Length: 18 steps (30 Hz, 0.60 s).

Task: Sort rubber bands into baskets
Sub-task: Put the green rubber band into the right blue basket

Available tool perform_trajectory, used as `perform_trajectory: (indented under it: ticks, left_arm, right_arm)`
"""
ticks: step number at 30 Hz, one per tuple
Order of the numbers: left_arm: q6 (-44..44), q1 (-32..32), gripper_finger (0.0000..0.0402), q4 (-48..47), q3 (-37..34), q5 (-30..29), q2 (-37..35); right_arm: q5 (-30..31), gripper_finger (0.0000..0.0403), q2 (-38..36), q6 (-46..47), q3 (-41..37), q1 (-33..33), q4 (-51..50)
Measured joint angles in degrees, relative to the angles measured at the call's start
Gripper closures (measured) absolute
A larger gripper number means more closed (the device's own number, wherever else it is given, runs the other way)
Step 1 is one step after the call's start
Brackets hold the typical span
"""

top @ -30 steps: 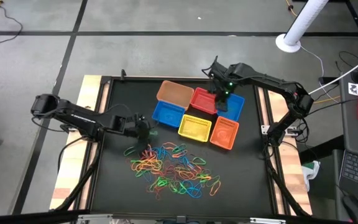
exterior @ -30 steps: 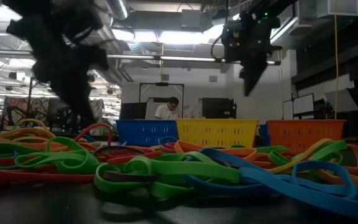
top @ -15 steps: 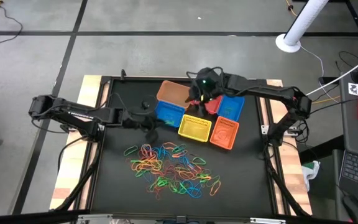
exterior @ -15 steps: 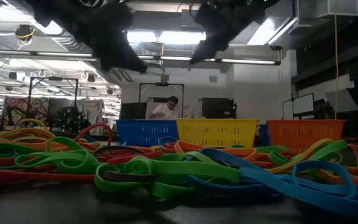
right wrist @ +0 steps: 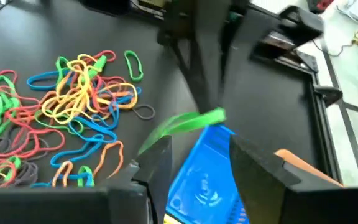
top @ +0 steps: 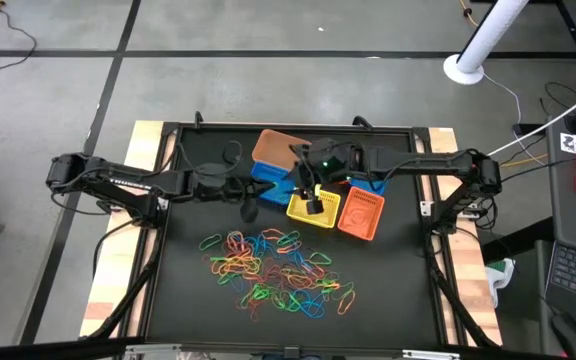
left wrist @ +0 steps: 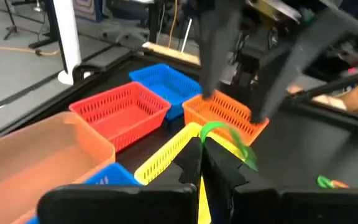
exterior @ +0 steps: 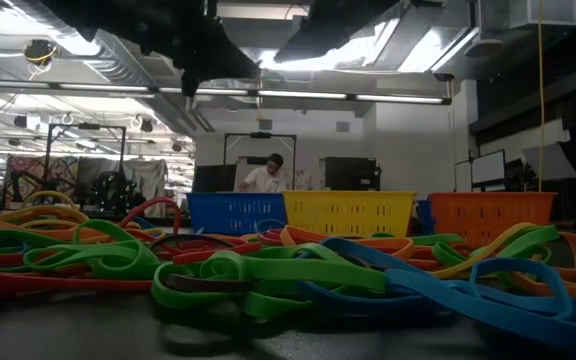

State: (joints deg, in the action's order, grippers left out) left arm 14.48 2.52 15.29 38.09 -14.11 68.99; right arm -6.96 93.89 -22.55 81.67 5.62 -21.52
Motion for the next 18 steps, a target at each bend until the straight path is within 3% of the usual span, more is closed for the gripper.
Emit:
perform_trajectory:
  ticks: [8, 18]
  left_arm:
    - [0.01, 0.00, 0.0392, 3.67, 0.00, -0.02, 0.00]
    - [-1.14, 0.00, 0.0391, 3.99, 0.00, -0.02, 0.00]
  right_arm:
    - [9.36, 0.0242, 0.00, 17.42, 0.00, -2.37, 2.04]
    - [7.35, 0.0242, 0.87, 25.19, 0.04, -2.24, 0.20]
